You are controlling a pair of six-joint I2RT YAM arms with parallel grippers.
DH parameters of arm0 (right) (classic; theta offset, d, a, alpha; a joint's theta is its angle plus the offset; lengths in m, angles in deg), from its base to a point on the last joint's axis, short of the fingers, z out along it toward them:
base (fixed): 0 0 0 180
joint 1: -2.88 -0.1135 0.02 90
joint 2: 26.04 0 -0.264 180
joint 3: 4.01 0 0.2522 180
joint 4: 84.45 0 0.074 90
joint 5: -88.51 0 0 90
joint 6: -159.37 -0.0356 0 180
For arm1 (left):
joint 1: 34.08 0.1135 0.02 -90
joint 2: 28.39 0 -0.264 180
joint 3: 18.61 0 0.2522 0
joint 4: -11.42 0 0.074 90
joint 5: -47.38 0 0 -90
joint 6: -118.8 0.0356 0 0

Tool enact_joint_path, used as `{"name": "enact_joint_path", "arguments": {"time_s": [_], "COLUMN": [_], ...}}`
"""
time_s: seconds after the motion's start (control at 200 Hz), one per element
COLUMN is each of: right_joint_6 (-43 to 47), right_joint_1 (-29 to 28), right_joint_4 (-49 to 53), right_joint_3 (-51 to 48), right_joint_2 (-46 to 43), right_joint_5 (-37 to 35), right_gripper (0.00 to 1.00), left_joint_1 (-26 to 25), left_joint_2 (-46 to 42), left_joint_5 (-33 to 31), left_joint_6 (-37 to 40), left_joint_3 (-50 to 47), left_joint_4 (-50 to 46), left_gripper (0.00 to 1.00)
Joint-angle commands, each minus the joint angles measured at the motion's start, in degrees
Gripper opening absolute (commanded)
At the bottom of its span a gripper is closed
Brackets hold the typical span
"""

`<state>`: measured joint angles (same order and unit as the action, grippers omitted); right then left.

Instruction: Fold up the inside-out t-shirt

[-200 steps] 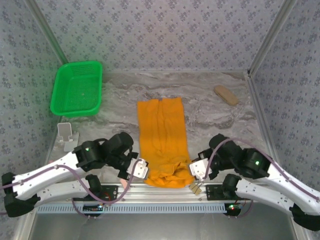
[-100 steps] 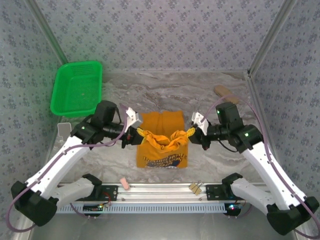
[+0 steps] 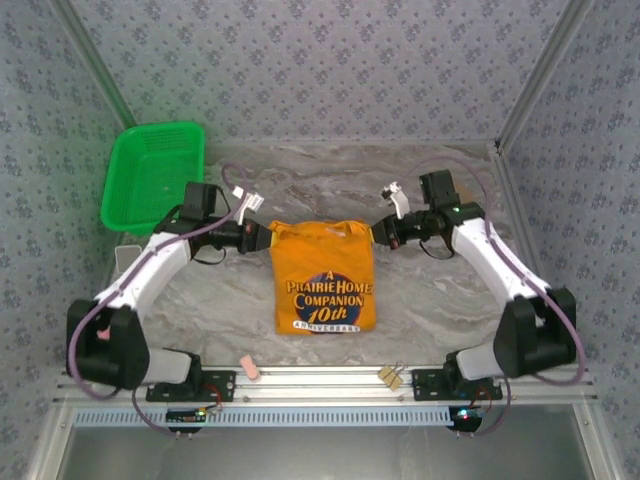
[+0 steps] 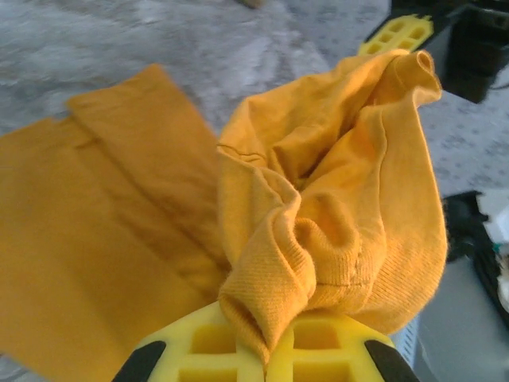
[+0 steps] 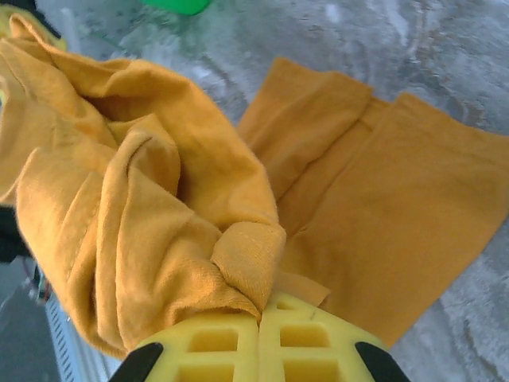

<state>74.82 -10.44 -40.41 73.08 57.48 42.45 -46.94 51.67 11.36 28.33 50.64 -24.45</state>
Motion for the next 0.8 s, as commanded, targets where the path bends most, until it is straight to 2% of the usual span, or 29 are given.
{"name": "enact_joint_path", "arguments": {"time_s": [0.0,0.065,0.08,0.1,0.12,0.16,0.2,0.255,0.27,0.325,0.37,0.44,0.565,0.64,0.794], "right_joint_6": [-5.47,-9.92,-11.06,-12.46,-13.43,-14.69,-17.4,-19.1,-19.09,-19.04,-19.33,-17.32,-13.71,-12.5,-13.02], "right_joint_1": [-0.18,-0.59,-0.79,-1.09,-1.24,-1.37,-1.5,-1.97,-2.11,-2.31,-2.42,-2.89,-2.88,-2.92,-4.42], "right_joint_4": [-7.47,-7.58,-7.37,-6.34,-4.73,-3.01,-4.31,-5.97,-6.21,-5.77,-5.73,-7.72,-9.02,-11.21,-13.6], "right_joint_3": [6.19,12.23,13.85,15.99,18.22,20.74,20.28,18.72,18.44,17.26,15.25,11.48,6.92,5.49,7.59], "right_joint_2": [9.28,18.35,20.45,23.18,25.74,29.49,30.62,29.9,29.53,27.64,25.17,20.48,15.02,14.54,18.54], "right_joint_5": [-6.42,-10.94,-12.62,-15.26,-16.94,-18.02,-20.04,-24.05,-25.09,-28.58,-31.54,-32.21,-30.71,-29.13,-26.69], "right_gripper": [0.0,0.0,0.04,0.11,0.17,0.19,0.21,0.42,0.44,0.44,0.44,0.46,0.46,0.5,0.52], "left_joint_1": [1.1,2.62,2.92,3.28,3.41,3.37,3.37,3.37,3.44,3.38,3.54,3.32,2.48,0.64,-1.9], "left_joint_2": [9.32,16.3,17.75,19.36,20.65,22.31,23.14,23.4,23.4,22.78,22.44,21.88,19.56,17.74,17.93], "left_joint_5": [-8.15,-11.3,-11.34,-12.23,-13.51,-15.94,-19.01,-22.88,-23.47,-26.65,-30.24,-31.67,-30.49,-30.71,-32.45], "left_joint_6": [-3.85,-4.48,-5.07,-5.96,-7.18,-8.12,-9.14,-10.81,-11.19,-12.94,-15.4,-16.87,-21.29,-21.42,-22.52], "left_joint_3": [2.43,4.95,5.42,6.12,6.57,7.19,7.63,8.78,9.29,11.05,13.05,15.47,14.02,11.93,9.85], "left_joint_4": [5.15,5.02,5.4,5.77,6.54,8.55,9.97,10.9,10.74,9.67,6.39,1.15,-2.19,-2.3,-0.32], "left_gripper": [0.0,0.0,0.0,0.05,0.15,0.32,0.35,0.42,0.42,0.43,0.5,0.56,0.56,0.56,0.57]}}
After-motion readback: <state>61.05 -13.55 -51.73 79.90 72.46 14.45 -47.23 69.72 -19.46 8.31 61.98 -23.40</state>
